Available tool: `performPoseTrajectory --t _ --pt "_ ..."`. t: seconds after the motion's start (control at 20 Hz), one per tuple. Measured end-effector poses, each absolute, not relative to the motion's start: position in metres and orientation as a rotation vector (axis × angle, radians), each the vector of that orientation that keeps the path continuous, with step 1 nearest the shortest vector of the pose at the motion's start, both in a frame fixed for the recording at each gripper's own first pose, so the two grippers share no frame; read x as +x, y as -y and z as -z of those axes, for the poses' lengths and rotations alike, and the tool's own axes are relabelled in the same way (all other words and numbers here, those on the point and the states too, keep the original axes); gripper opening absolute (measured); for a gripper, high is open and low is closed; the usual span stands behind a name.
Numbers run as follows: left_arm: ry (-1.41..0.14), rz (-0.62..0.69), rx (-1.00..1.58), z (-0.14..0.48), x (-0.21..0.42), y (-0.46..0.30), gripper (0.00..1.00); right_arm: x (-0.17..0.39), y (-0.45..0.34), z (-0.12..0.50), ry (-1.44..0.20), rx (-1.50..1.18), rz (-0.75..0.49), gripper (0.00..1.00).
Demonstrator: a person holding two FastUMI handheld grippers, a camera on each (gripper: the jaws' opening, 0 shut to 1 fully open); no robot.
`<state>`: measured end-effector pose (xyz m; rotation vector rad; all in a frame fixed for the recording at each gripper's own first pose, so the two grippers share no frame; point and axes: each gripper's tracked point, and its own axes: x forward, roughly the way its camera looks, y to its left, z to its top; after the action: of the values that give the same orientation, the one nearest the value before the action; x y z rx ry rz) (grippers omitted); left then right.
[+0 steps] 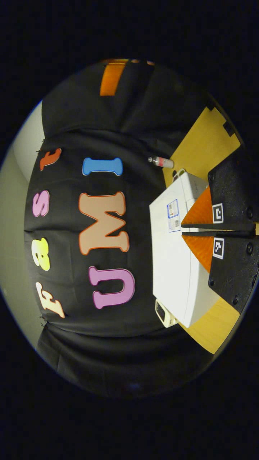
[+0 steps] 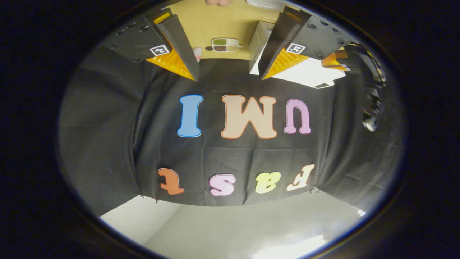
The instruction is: Open the microwave oven with the left hand, put the food in, and close the microwave oven.
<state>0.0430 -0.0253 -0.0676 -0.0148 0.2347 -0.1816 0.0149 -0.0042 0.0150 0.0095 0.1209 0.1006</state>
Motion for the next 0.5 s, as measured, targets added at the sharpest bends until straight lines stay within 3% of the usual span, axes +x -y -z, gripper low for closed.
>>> performPoseTrajectory --t 0.2,0.4,0.5 --pt "-0.186 0.136 -0.082 0.019 0.034 0.015 0.02 0.018 -0.006 -0.016 -0.115 0.028 -0.111 0.96" --pt "-0.171 0.169 -0.199 -0.005 0.024 0.02 0.99 0.021 -0.013 -0.017 -0.107 0.025 -0.121 0.96" --pt "-0.189 0.135 -0.176 -0.002 0.022 0.009 0.96 0.021 -0.016 -0.016 -0.107 0.018 -0.126 0.96"
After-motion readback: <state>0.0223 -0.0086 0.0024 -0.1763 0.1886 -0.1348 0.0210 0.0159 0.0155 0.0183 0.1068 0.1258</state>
